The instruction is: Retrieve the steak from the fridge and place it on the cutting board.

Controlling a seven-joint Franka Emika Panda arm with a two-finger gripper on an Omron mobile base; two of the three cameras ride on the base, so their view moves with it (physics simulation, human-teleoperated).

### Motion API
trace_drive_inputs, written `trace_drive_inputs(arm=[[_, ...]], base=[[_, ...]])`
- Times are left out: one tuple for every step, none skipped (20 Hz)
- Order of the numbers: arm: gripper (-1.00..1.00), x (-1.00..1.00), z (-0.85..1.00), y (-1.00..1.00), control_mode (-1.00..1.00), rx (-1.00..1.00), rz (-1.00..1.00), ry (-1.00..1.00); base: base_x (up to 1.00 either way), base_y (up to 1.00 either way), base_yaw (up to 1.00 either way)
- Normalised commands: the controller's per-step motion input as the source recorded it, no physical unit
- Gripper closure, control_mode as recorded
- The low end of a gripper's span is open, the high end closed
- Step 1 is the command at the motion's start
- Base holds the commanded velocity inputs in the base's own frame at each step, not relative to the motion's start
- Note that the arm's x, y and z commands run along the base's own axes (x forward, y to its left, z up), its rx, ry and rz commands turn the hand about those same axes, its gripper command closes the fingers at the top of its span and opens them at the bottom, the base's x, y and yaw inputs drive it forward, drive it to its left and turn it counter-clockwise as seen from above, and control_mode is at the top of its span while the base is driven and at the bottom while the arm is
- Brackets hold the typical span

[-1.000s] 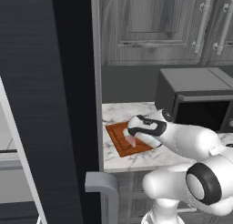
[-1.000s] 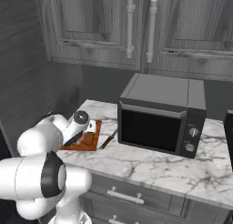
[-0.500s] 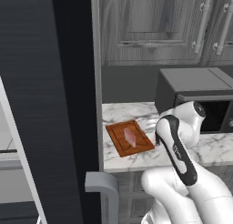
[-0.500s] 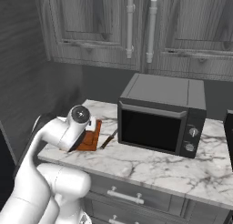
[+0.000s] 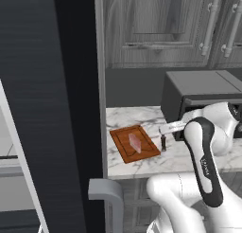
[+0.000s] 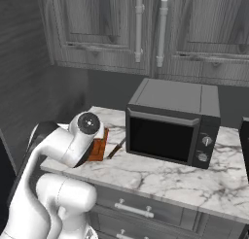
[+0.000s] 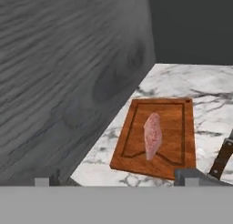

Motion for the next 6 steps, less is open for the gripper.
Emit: trace_drive_inputs(arm=[[-1.0,-1.0,0.0,0.77,-1.0,-0.07,0.0,-0.79],[-1.0,-1.0,0.0,0.6,-1.0,0.0,0.0,-0.95],[-1.0,-1.0,0.0,0.56,-1.0,0.0,0.0,-1.0],[-1.0,-1.0,0.0,0.55,-1.0,0.0,-0.05,-1.0],[-1.0,-1.0,0.16,0.76,-1.0,-0.08,-0.01,-0.86],[-1.0,-1.0,0.46,0.84,-1.0,-0.2,0.0,-0.63]], base=[[0.0,0.0,0.0],[0.0,0.0,0.0],[0.0,0.0,0.0],[0.0,0.0,0.0],[0.0,0.0,0.0],[0.0,0.0,0.0]])
